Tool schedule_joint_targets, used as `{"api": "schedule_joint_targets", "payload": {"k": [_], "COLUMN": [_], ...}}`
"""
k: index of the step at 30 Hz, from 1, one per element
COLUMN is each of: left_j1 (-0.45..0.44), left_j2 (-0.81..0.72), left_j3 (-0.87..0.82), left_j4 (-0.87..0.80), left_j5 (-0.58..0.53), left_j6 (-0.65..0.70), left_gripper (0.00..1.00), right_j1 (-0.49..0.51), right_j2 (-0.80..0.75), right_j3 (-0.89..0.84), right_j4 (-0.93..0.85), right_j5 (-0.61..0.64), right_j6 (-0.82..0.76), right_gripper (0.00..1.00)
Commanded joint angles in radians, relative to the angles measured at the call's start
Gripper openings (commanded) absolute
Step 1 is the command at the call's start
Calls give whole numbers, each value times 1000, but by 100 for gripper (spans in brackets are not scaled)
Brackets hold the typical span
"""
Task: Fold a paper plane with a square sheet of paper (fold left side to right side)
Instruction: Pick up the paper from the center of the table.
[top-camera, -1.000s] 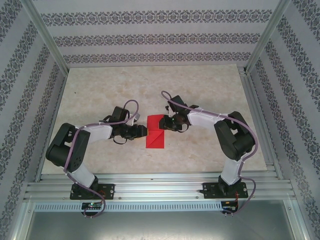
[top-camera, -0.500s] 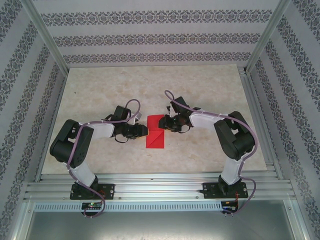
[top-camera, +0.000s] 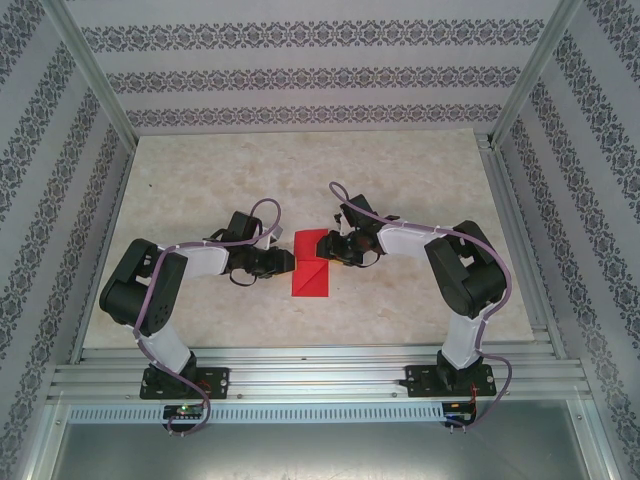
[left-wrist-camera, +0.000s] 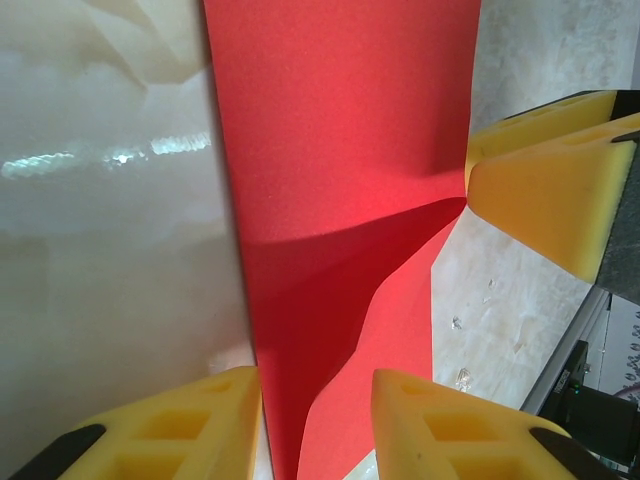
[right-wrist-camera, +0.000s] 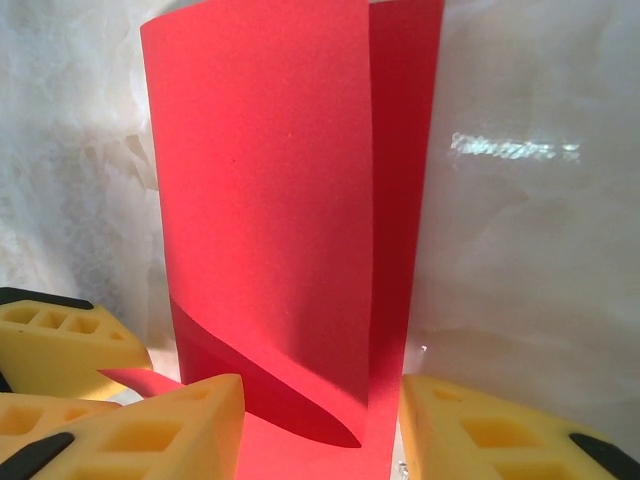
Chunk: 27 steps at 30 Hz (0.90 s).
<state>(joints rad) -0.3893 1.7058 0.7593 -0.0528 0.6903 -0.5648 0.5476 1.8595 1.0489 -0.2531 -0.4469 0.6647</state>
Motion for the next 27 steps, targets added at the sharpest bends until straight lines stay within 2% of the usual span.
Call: {"api": "schedule_joint_targets", "payload": {"k": [1, 4, 17, 22, 27], "left_j1": [-10, -11, -11, -10, -10], "left_j2": [5, 5, -24, -35, -35], "left_j3": [15, 15, 6, 9, 12], "left_j4": [-10, -9, -17, -28, -44], "left_j5": [-12, -13, -38, -43, -57], "left_j6": [26, 26, 26, 29, 37], "left_gripper": [35, 35, 36, 37, 36], "right_j1": [9, 14, 16, 25, 35], "right_j2": [12, 24, -13, -9, -11], "right_j3": [-3, 5, -19, -30, -28], "right_j4": [16, 28, 89, 127, 135], "right_j5": [-8, -26, -74, -94, -102], "right_j6": [16, 23, 63, 88, 89], "right_gripper": [45, 40, 32, 32, 37]}}
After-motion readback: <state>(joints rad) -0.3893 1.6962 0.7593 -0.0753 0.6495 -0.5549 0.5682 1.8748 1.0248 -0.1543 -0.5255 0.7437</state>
